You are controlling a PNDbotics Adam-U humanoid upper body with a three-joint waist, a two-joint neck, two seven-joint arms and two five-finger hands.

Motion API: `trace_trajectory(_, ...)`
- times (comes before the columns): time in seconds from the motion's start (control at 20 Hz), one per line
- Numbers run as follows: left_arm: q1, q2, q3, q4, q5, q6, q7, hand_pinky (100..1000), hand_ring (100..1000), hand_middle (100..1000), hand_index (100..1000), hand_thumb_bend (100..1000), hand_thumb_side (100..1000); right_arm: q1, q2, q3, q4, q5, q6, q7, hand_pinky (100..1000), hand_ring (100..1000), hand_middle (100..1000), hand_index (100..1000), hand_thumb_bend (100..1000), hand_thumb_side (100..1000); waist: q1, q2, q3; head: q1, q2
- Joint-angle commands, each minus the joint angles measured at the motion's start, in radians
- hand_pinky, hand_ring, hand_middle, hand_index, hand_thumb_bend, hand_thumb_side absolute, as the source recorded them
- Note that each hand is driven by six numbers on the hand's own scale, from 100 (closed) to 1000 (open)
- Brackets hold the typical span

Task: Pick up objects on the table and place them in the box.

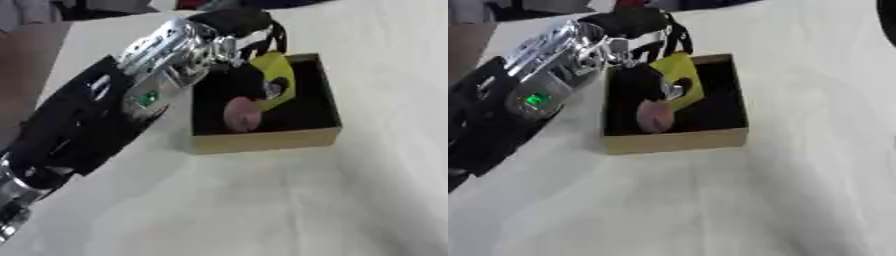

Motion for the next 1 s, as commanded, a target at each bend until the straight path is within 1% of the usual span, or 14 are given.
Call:
trace_trajectory(0.05, -0.011, 0.002, 0.006, 0.031, 0.008, -0.025, 0.021, 431, 492, 483, 767, 100, 442, -0.022, -0.009, -0.005, -0.022, -0.005, 0.002, -0.001, 981, 853, 623, 714, 100, 775, -0.006, -0.018, -0.003, 0.002, -0.005)
trace_trajectory(0.1, -0.01, 0.0, 0.008, 0.042, 0.01, -0.033, 0.027, 444, 503, 495, 771, 100, 455, -0.022, -0.009, -0.006, -0.022, -0.005, 0.002, -0.001, 981, 853, 623, 715, 100, 775, -0.006, -0.018, -0.003, 0.002, -0.005)
trace_trajectory(0.15, -0.009, -0.002, 0.01, 0.053, 0.01, -0.041, 0.032, 494, 553, 556, 798, 100, 513, -0.022, -0.009, -0.006, -0.022, -0.005, 0.002, -0.001, 981, 853, 623, 715, 100, 775, -0.006, -0.017, -0.004, 0.002, -0.005)
trace_trajectory(0.2, -0.007, -0.002, 0.012, 0.061, 0.008, -0.05, 0.036, 513, 579, 586, 814, 124, 542, -0.022, -0.009, -0.006, -0.022, -0.006, 0.003, 0.0, 981, 853, 623, 715, 100, 776, -0.006, -0.017, -0.004, 0.002, -0.006)
trace_trajectory(0.25, -0.007, -0.002, 0.015, 0.068, 0.001, -0.058, 0.038, 557, 642, 646, 827, 187, 590, -0.022, -0.01, -0.006, -0.022, -0.006, 0.003, 0.0, 981, 853, 623, 715, 100, 775, -0.006, -0.016, -0.004, 0.002, -0.005)
trace_trajectory(0.35, -0.005, -0.002, 0.019, 0.077, -0.025, -0.07, 0.035, 602, 698, 689, 838, 232, 620, -0.021, -0.01, -0.007, -0.023, -0.007, 0.004, -0.001, 981, 853, 622, 715, 100, 775, -0.006, -0.017, -0.003, 0.001, -0.006)
trace_trajectory(0.4, -0.004, -0.002, 0.022, 0.082, -0.039, -0.072, 0.03, 611, 706, 696, 842, 246, 625, -0.02, -0.009, -0.007, -0.023, -0.008, 0.004, 0.0, 981, 853, 622, 715, 100, 775, -0.006, -0.016, -0.003, 0.001, -0.006)
trace_trajectory(0.5, -0.002, -0.001, 0.024, 0.087, -0.068, -0.074, 0.019, 660, 753, 730, 868, 318, 647, -0.019, -0.009, -0.007, -0.024, -0.008, 0.005, 0.0, 981, 853, 622, 715, 100, 775, -0.006, -0.017, -0.003, 0.001, -0.007)
trace_trajectory(0.6, 0.0, -0.001, 0.028, 0.086, -0.093, -0.071, 0.005, 681, 778, 747, 882, 364, 678, -0.018, -0.008, -0.007, -0.025, -0.009, 0.006, -0.001, 981, 853, 622, 715, 100, 774, -0.007, -0.017, -0.003, 0.001, -0.006)
trace_trajectory(0.7, 0.001, -0.003, 0.035, 0.072, -0.105, -0.063, -0.007, 701, 801, 761, 893, 412, 732, -0.016, -0.008, -0.008, -0.026, -0.009, 0.007, -0.001, 982, 853, 622, 715, 100, 776, -0.007, -0.018, -0.002, 0.001, -0.005)
trace_trajectory(0.85, 0.001, -0.001, 0.048, 0.017, -0.104, -0.038, -0.023, 715, 819, 768, 902, 440, 769, -0.01, -0.007, -0.009, -0.027, -0.011, 0.01, -0.001, 982, 853, 622, 715, 100, 775, -0.008, -0.021, 0.002, -0.001, -0.001)
trace_trajectory(1.0, 0.0, 0.009, 0.066, -0.068, -0.089, -0.013, -0.05, 713, 821, 769, 904, 447, 792, -0.006, -0.007, -0.01, -0.03, -0.011, 0.011, -0.002, 981, 853, 622, 714, 100, 772, -0.009, -0.025, 0.008, -0.004, 0.003)
